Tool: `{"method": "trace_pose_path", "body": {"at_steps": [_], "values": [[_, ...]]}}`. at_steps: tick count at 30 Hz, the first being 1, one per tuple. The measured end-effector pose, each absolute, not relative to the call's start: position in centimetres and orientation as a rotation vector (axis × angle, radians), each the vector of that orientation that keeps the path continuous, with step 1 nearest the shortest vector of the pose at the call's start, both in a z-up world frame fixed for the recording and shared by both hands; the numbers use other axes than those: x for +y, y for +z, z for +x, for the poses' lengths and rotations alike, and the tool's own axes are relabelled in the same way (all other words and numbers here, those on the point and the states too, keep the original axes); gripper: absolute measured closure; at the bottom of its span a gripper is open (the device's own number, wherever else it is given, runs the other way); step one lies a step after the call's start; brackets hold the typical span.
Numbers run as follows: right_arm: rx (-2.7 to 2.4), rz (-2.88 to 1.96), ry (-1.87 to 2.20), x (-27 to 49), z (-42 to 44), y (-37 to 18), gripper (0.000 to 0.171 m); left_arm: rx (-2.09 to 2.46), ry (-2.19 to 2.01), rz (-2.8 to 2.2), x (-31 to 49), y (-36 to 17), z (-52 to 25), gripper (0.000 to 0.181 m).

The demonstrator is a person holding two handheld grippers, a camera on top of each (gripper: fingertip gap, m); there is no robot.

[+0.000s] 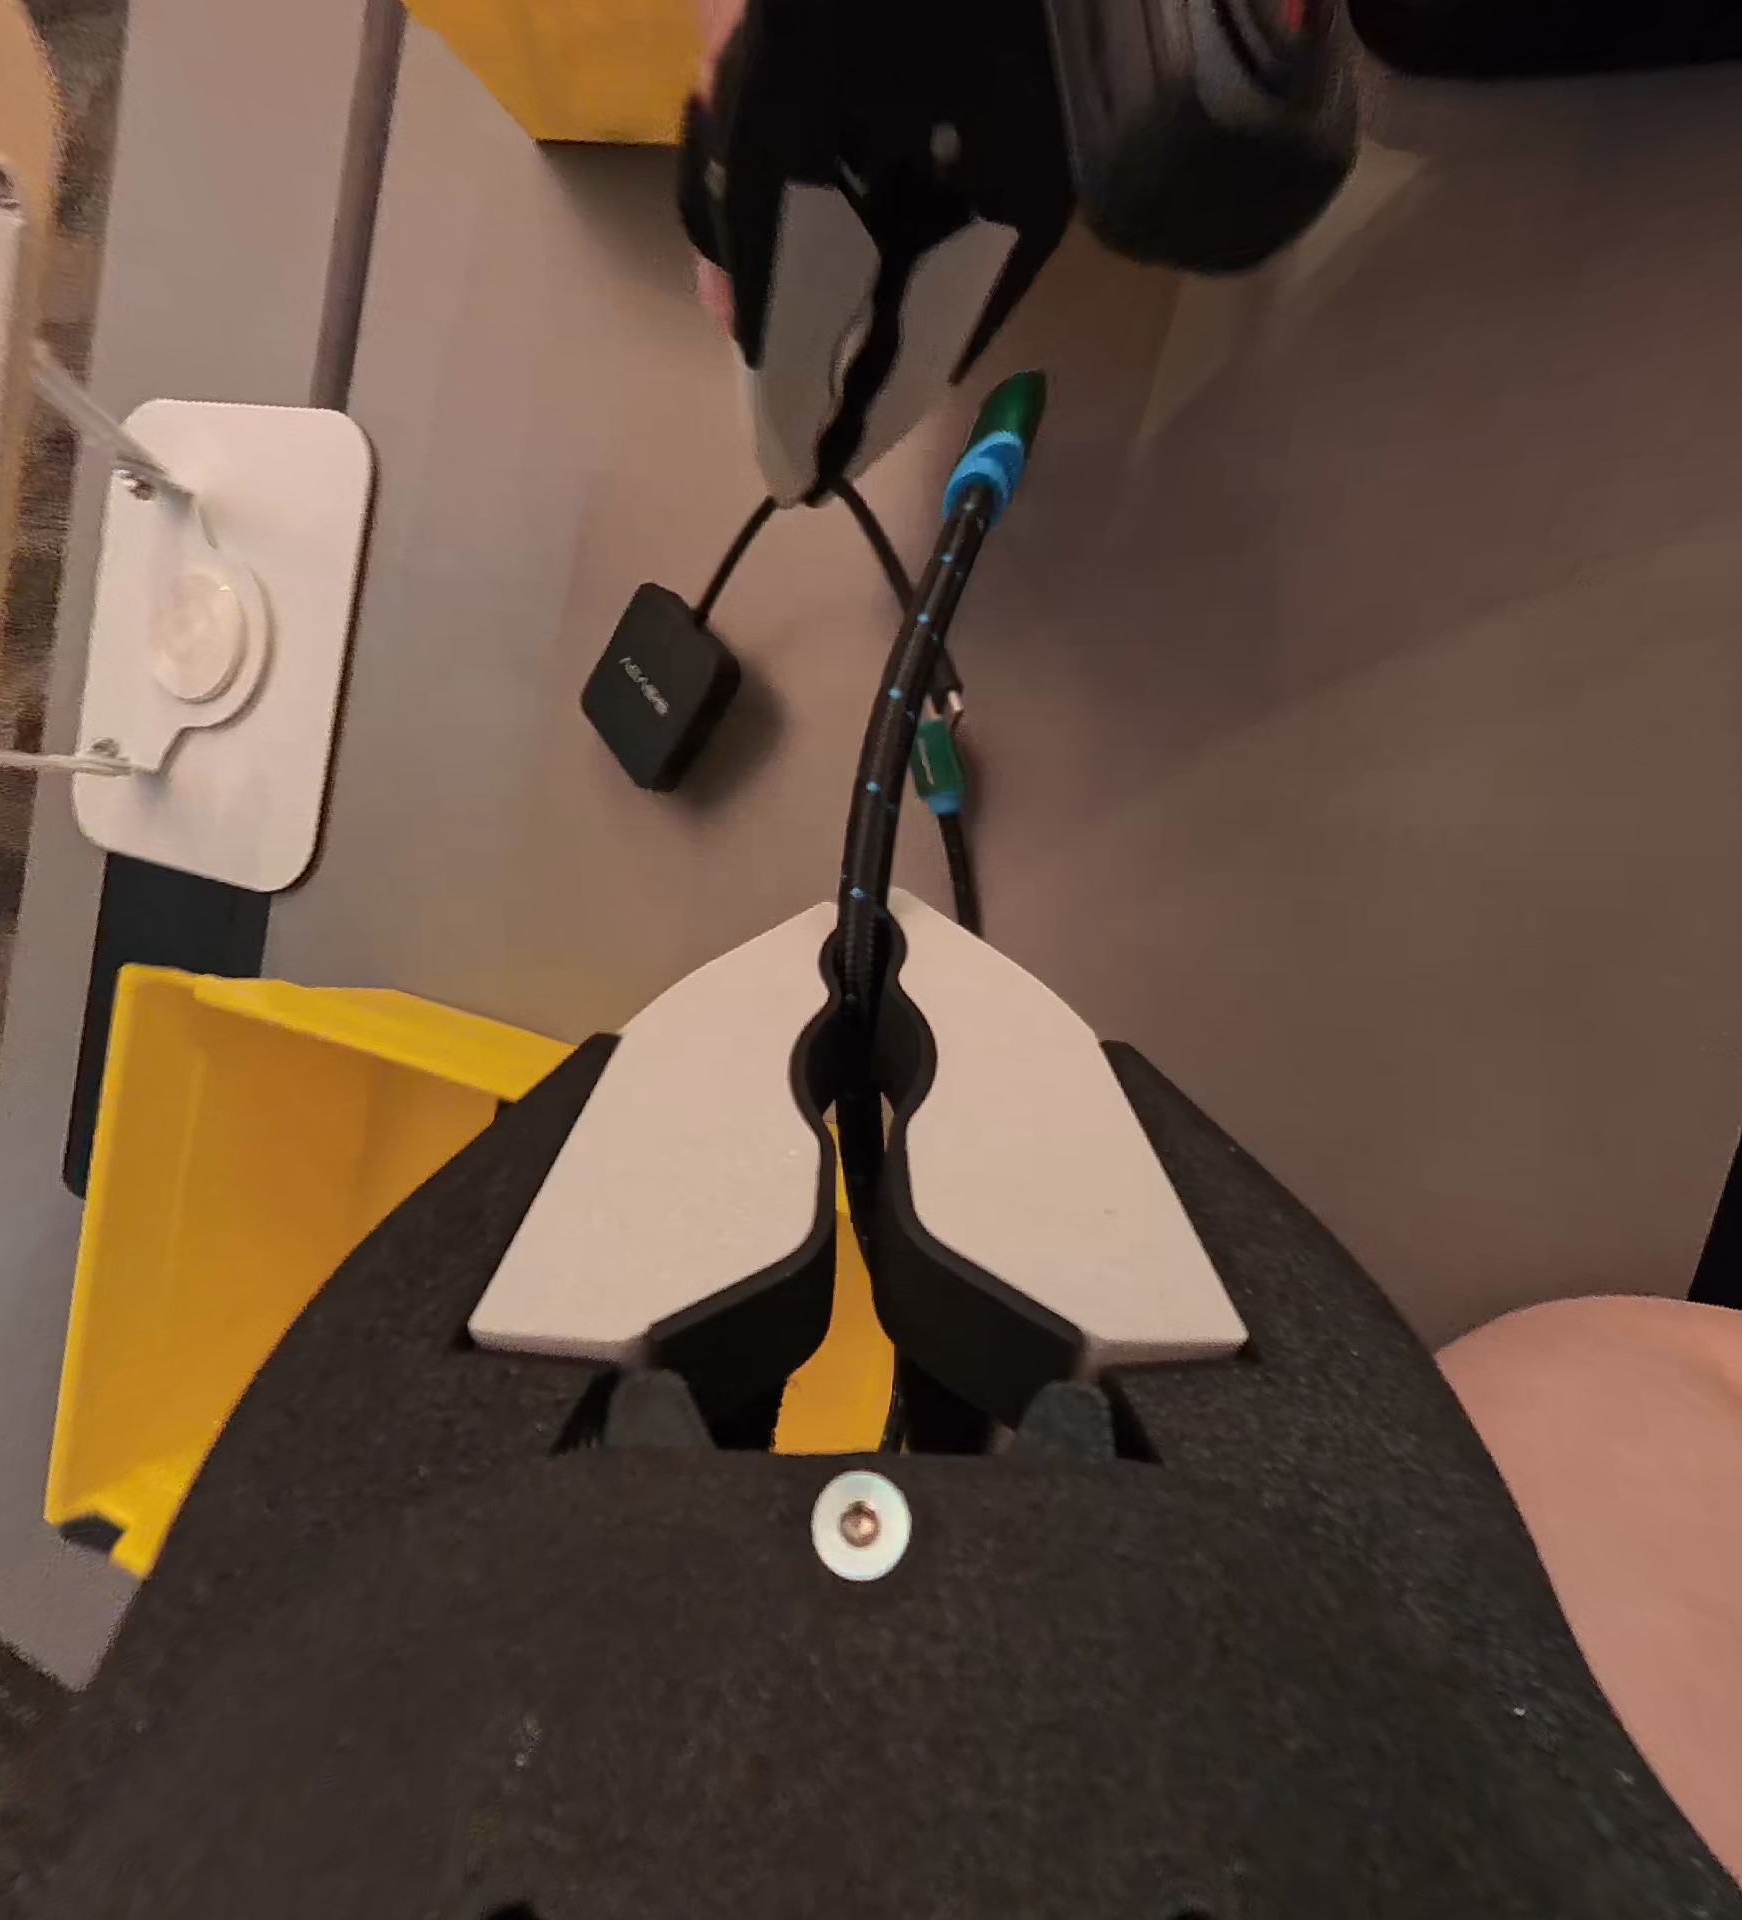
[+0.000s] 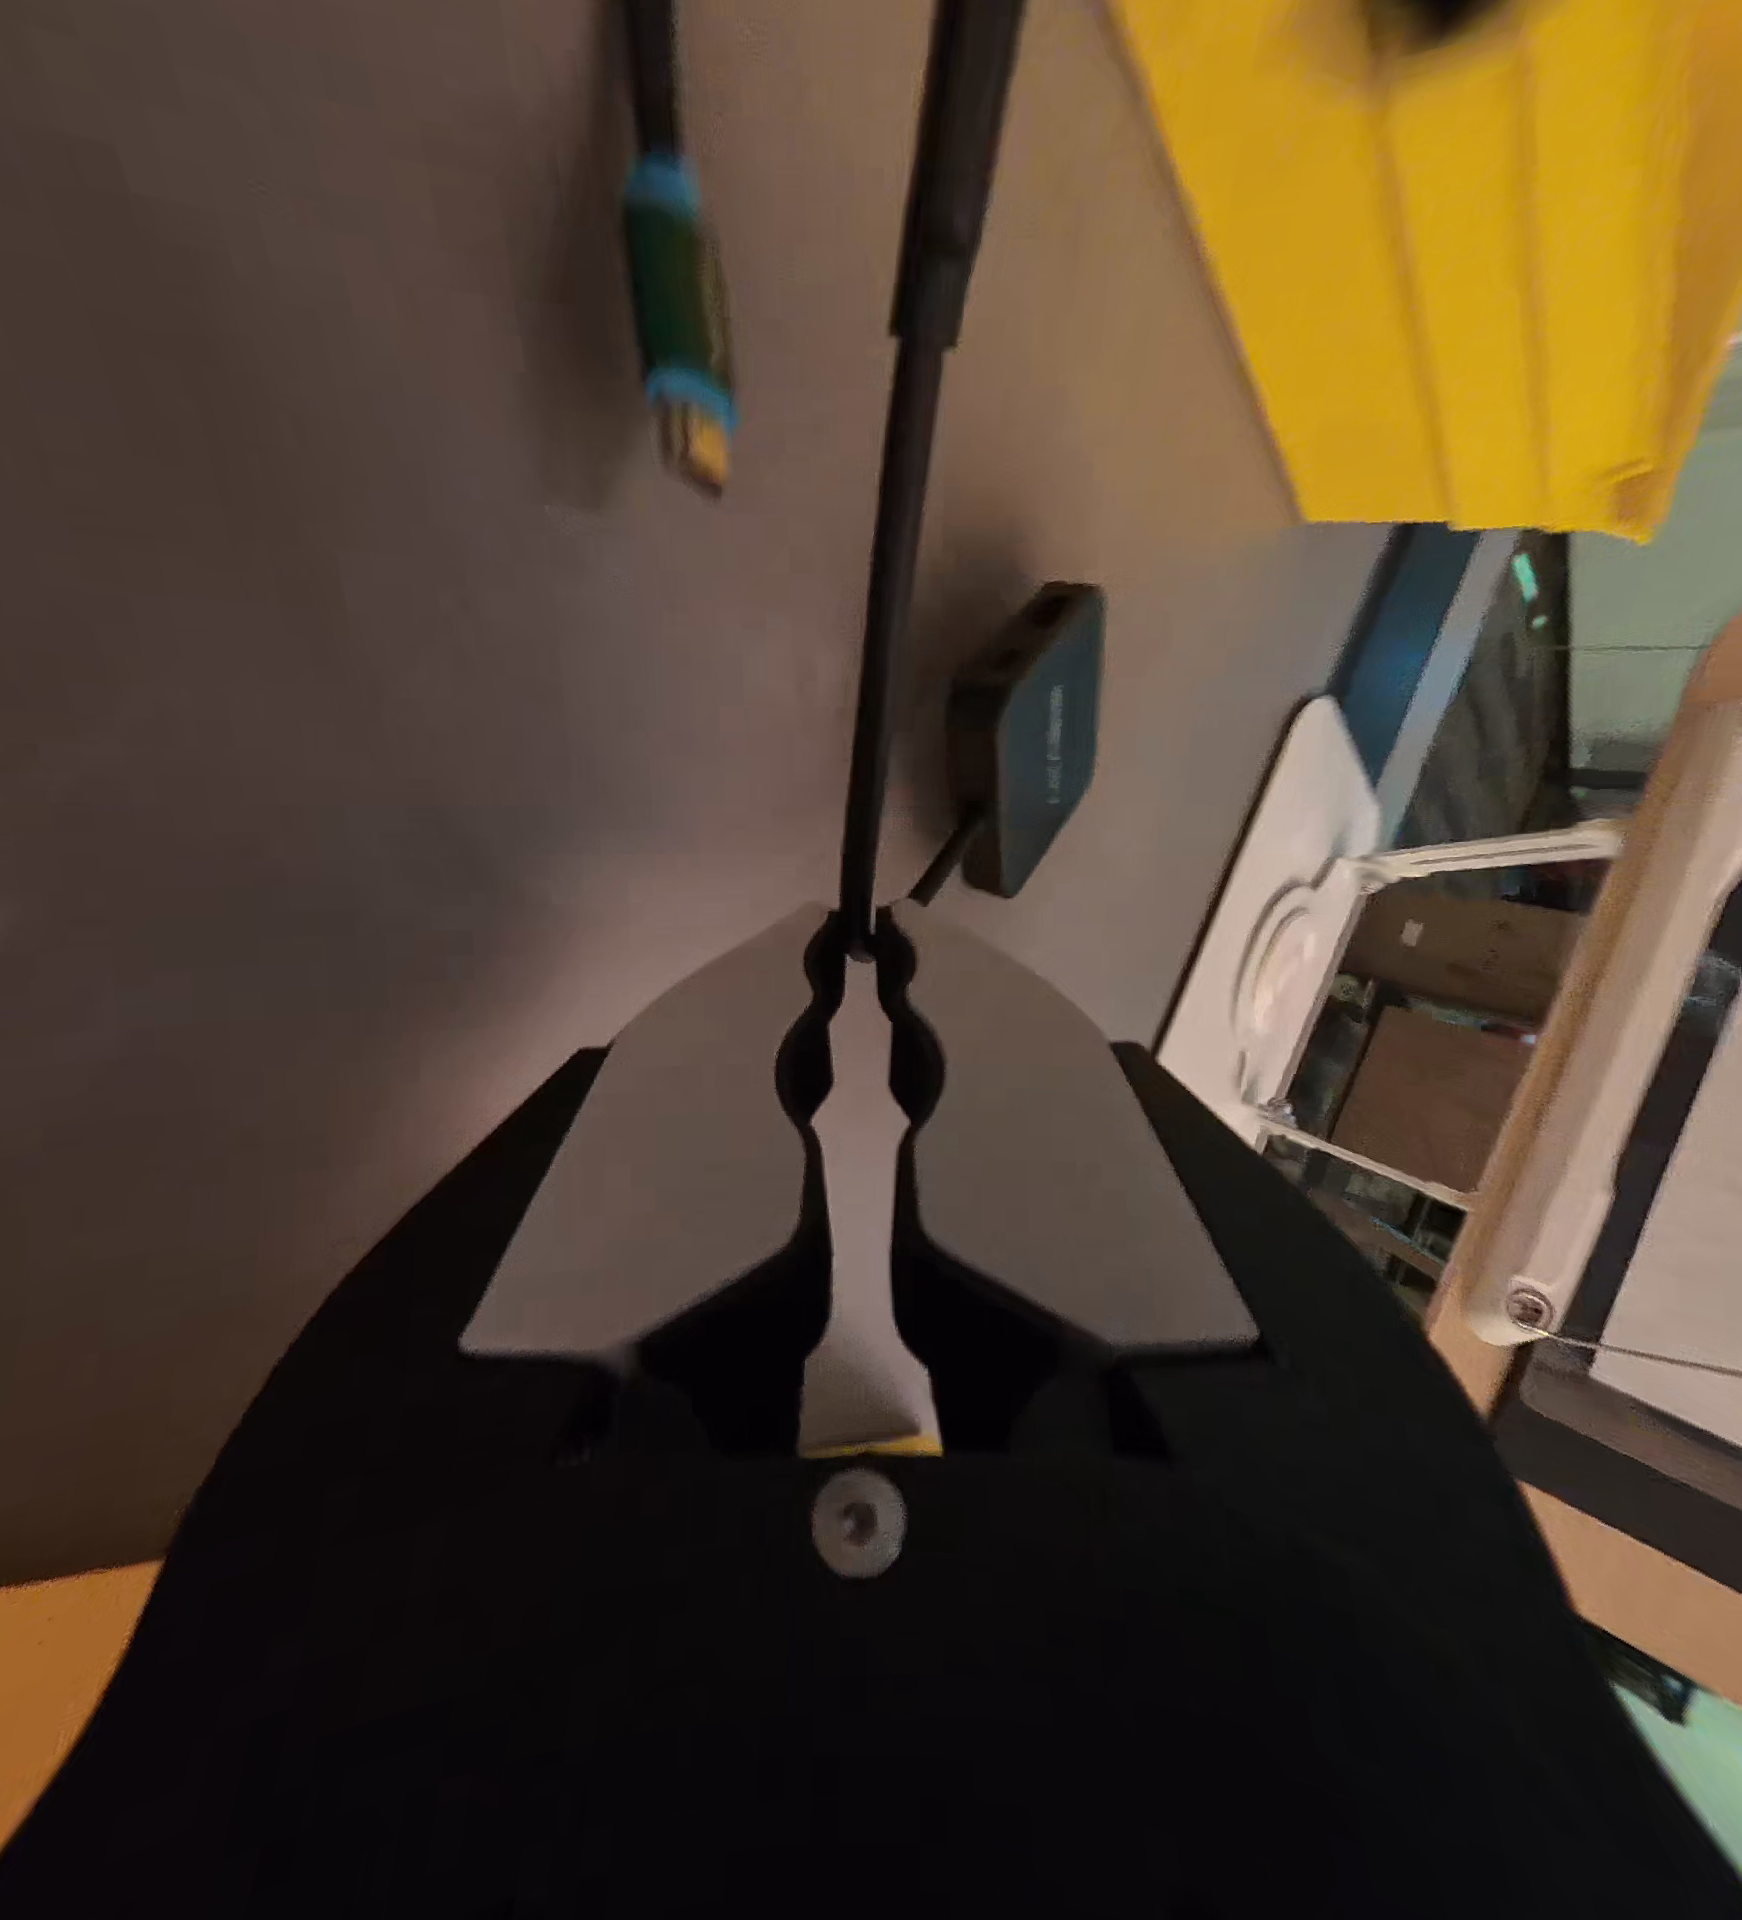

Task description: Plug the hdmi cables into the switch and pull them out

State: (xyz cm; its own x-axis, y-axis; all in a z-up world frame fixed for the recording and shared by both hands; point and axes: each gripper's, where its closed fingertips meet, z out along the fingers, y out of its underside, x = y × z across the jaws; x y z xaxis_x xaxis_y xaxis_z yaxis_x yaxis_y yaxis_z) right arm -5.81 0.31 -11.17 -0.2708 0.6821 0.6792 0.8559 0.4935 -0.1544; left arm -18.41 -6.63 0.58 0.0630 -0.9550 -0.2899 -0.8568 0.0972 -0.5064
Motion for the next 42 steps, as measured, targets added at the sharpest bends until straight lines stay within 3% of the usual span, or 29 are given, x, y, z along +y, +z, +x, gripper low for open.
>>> {"method": "trace_pose_path", "body": {"at_steps": [1,5,10,18,22,27,29,33,36,42], "values": [[-2.077,-1.277,-0.355,0.4,-5.4,-11.9,0.164,1.773,-0.222,-1.776,-6.5,1.1,-18.9,0.181],[-2.127,-1.297,-0.464,0.8,-4.5,-13.1,0.16,1.667,-0.241,-1.765,-6.5,2.7,-20.5,0.181],[-2.108,-1.305,-0.589,1.8,-4.0,-13.2,0.141,1.65,-0.279,-1.7,-7.0,3.8,-20.2,0.181],[-1.942,-1.333,-0.516,1.2,-3.7,-8.2,0.142,1.561,-0.323,-1.715,-6.0,4.7,-19.7,0.181],[-1.642,-1.425,-0.323,1.1,-4.0,-2.7,0.145,1.423,-0.382,-1.746,-4.6,5.9,-19.5,0.181],[-1.438,-1.612,0.334,-3.7,-8.9,1.6,0.151,1.204,-0.367,-1.766,-2.1,7.9,-18.6,0.181],[-1.37,-1.595,0.422,-4.6,-10.6,3.2,0.151,1.159,-0.38,-1.763,-1.8,8.3,-17.8,0.181],[-0.966,-1.615,0.786,-4.5,-13.9,7.1,0.136,1.072,-0.319,-1.777,-0.8,8.6,-16.5,0.181],[-0.634,-1.64,1.001,-2.3,-13.7,7.7,0.123,1.121,-0.252,-1.795,-0.9,7.4,-15.1,0.181],[-0.22,-1.617,1.402,1.0,-11.2,7.0,0.127,1.158,-0.11,-1.81,-0.6,5.9,-13.2,0.181]]}}
